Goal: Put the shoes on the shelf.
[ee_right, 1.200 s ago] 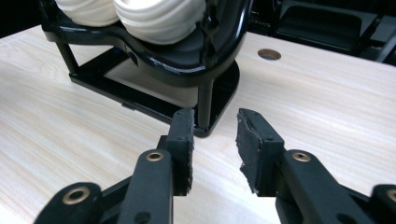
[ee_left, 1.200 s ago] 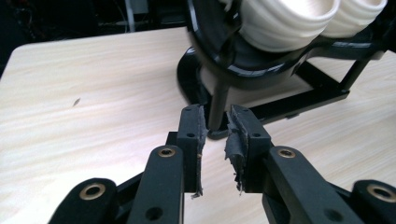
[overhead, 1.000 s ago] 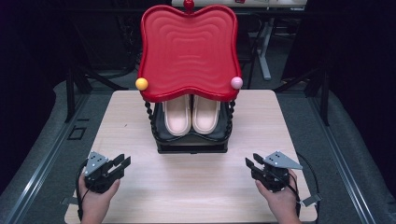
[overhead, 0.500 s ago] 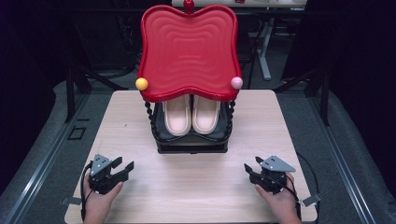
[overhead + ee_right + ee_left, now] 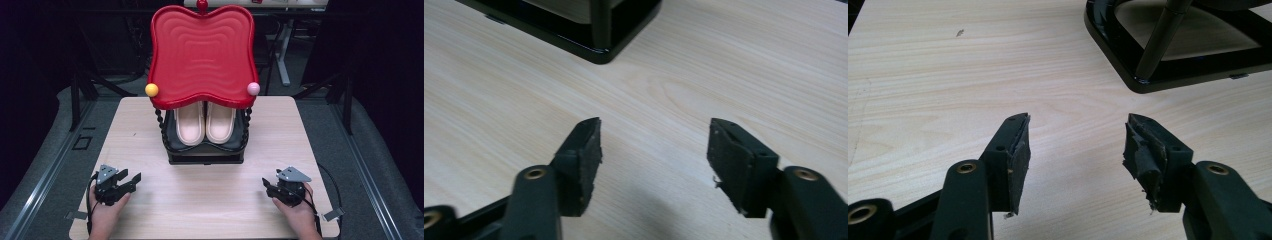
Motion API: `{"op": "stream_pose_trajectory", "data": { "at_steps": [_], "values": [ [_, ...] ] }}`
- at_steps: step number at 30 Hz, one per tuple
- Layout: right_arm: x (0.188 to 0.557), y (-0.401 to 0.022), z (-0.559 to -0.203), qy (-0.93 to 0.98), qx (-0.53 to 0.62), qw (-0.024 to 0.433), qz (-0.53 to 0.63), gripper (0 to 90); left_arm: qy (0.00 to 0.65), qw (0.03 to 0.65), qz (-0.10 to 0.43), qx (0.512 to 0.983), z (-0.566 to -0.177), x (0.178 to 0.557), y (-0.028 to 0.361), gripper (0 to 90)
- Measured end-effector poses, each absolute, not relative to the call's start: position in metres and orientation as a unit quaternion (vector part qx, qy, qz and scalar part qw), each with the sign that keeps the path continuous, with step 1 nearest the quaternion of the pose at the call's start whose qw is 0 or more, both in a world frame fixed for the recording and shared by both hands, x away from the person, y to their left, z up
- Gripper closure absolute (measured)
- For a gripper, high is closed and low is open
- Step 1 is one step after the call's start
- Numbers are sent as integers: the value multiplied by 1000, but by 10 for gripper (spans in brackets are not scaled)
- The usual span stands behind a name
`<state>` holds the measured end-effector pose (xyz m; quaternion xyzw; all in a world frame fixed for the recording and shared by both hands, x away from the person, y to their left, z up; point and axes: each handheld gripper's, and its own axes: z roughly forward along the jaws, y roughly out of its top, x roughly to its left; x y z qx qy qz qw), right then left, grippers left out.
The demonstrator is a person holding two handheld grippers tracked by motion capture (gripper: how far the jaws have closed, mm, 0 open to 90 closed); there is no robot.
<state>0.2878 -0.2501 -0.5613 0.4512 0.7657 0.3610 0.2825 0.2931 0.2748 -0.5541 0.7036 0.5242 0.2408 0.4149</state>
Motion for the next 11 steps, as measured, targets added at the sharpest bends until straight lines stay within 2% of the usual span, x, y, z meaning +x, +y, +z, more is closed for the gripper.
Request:
{"op": "stream_pose_trajectory", "data": {
  "at_steps": [11],
  "values": [
    [289, -250, -562, 761, 454, 294, 357, 301, 517, 411, 240, 712, -556, 295, 272, 398]
  ]
}}
